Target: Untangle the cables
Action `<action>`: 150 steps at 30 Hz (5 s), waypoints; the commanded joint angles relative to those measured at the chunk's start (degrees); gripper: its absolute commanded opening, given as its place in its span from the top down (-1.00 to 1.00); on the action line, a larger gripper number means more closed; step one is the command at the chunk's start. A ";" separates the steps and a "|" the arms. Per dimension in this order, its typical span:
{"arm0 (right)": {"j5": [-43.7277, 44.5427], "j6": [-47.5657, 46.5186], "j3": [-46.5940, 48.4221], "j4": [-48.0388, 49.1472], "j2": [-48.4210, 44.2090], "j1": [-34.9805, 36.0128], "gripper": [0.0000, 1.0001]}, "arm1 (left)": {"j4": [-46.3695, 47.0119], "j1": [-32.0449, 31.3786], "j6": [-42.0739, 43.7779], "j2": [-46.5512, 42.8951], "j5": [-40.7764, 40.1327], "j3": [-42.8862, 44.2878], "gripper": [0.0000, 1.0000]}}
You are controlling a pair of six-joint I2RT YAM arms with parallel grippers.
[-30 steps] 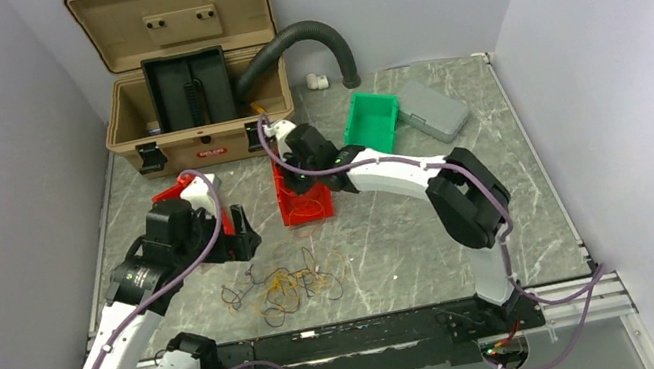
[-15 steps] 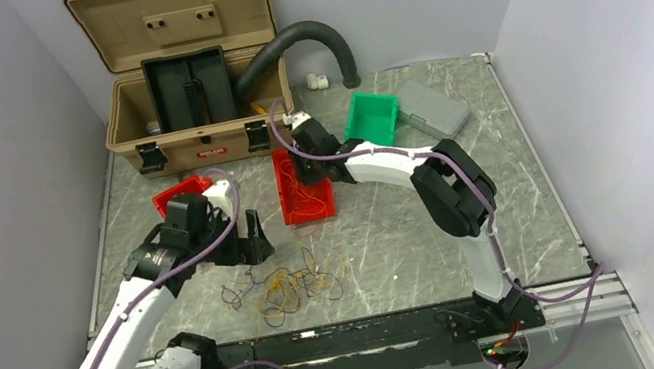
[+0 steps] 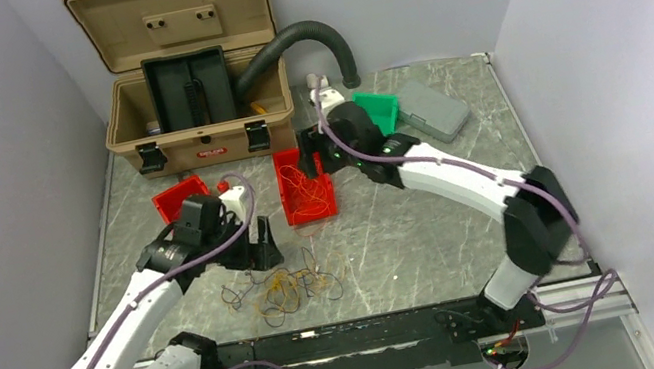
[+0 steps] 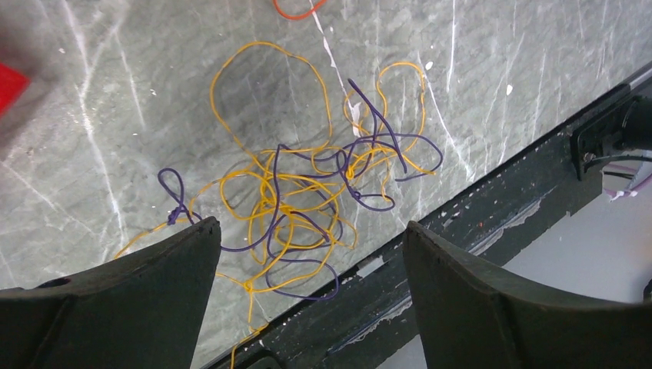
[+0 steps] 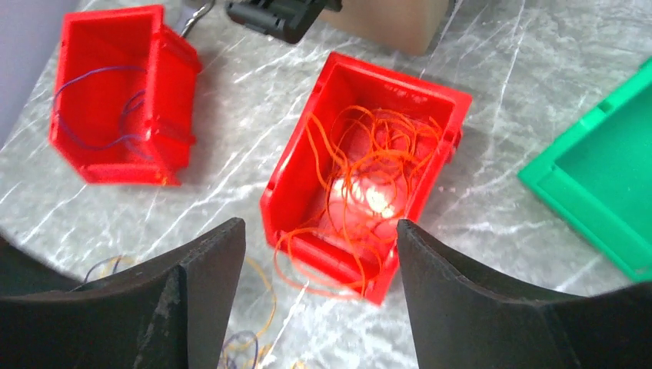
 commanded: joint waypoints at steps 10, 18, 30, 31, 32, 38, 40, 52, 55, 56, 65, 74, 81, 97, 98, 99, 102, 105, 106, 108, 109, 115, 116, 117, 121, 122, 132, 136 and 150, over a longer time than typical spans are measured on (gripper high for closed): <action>-6.38 5.73 -33.35 5.14 -28.97 7.09 -0.42 | 7.01 -10.49 -2.28 6.81 -0.02 -3.28 -0.64; -7.72 12.20 -43.78 14.24 -30.15 12.32 -0.37 | 14.32 -16.32 -3.65 14.26 -3.16 -4.52 -0.56; -5.03 14.87 -46.78 19.30 -31.30 13.34 -0.18 | 22.52 -19.99 -3.60 23.48 -10.50 -6.53 0.92; -4.79 15.13 -47.02 19.25 -31.54 13.30 -0.17 | 22.44 -20.90 -3.44 22.67 -11.38 -6.29 1.00; -4.67 15.26 -47.29 19.27 -31.85 13.28 -0.16 | 22.24 -22.04 -3.11 21.42 -12.55 -6.23 1.00; -9.05 13.82 -48.96 23.26 -33.27 13.35 -0.28 | 21.87 -24.87 -0.27 9.05 -11.45 -8.07 1.00; -11.43 13.03 -47.95 23.98 -31.98 13.35 -0.34 | 20.16 -24.83 -0.19 6.23 -10.94 -8.11 1.00; -17.55 10.55 -46.90 34.77 -29.51 13.85 -0.33 | 17.96 -24.89 0.69 4.11 -5.52 -5.74 1.00; -18.35 10.81 -46.02 35.43 -27.48 13.82 -0.23 | 18.05 -24.95 0.91 4.12 -4.96 -5.31 1.00; -18.41 11.16 -46.04 36.10 -26.79 13.93 -0.19 | 18.09 -24.92 0.95 3.86 -4.87 -5.20 1.00; -19.04 13.43 -46.78 41.54 -23.56 13.95 -0.06 | 19.14 -25.00 0.91 0.95 -4.21 -5.52 1.00; -18.29 13.99 -46.73 40.76 -25.10 13.91 0.65 | 18.75 -25.08 0.59 0.81 -5.93 -5.61 1.00; -4.05 11.66 -46.65 26.30 -37.69 13.81 1.00 | 16.37 -25.05 -1.75 2.03 -10.85 -5.34 1.00; 46.57 36.37 -38.11 -32.37 -58.90 4.27 1.00 | 9.68 -18.73 -6.43 -1.30 -19.44 -4.93 1.00; 47.23 37.36 -37.46 -34.06 -59.46 3.02 1.00 | 9.38 -18.27 -6.23 -1.18 -19.37 -4.92 1.00; 47.89 37.54 -36.76 -35.26 -59.79 1.93 1.00 | 8.79 -17.99 -6.08 -1.01 -19.36 -4.78 1.00; 53.05 41.97 -33.69 -41.78 -59.83 -0.56 1.00 | 6.40 -17.42 -6.89 -0.10 -21.50 -4.11 1.00; 59.31 49.71 -29.94 -50.86 -58.61 -1.65 1.00 | 3.59 -15.60 -8.29 -2.08 -25.59 -3.06 1.00; 61.10 52.70 -28.80 -53.85 -58.08 -1.80 1.00 | 2.77 -14.67 -8.47 -3.53 -26.65 -2.53 1.00; 63.83 58.51 -26.79 -59.89 -56.67 -2.10 1.00 | 0.76 -12.55 -8.20 -6.62 -28.71 -0.91 1.00; 64.80 60.90 -26.01 -63.26 -56.07 -2.14 1.00 | -0.73 -11.69 -7.77 -8.21 -30.06 0.28 1.00; 66.31 66.46 -23.34 -69.30 -52.95 -2.45 1.00 | -9.40 -8.97 -7.21 -12.98 -43.48 9.18 1.00; 65.20 61.06 -23.79 -65.65 -53.24 -2.40 1.00 | -10.05 -8.92 -7.10 -13.35 -45.14 10.29 1.00; 62.63 51.19 -24.71 -58.39 -53.97 -2.41 1.00 | -10.32 -8.81 -6.71 -13.77 -46.17 11.04 1.00; 54.71 37.37 -29.37 -42.64 -57.28 -2.52 1.00 | -8.95 -8.82 -5.51 -14.49 -46.40 12.27 1.00; 54.66 37.42 -30.00 -42.47 -57.73 -2.53 1.00 | -8.93 -8.80 -5.42 -14.50 -46.94 12.67 1.00; 26.14 11.04 -35.67 -21.96 -60.08 -2.46 -0.31 | 7.87 -8.81 2.13 -17.92 -20.01 8.27 1.00; 12.06 8.44 -38.95 -12.91 -57.30 -2.41 -0.31 | 10.18 -8.74 2.52 -15.60 -14.37 9.43 1.00; 0.68 11.38 -35.98 4.27 -28.96 5.11 -0.42 | 9.32 -8.77 4.85 -14.14 -11.21 13.88 1.00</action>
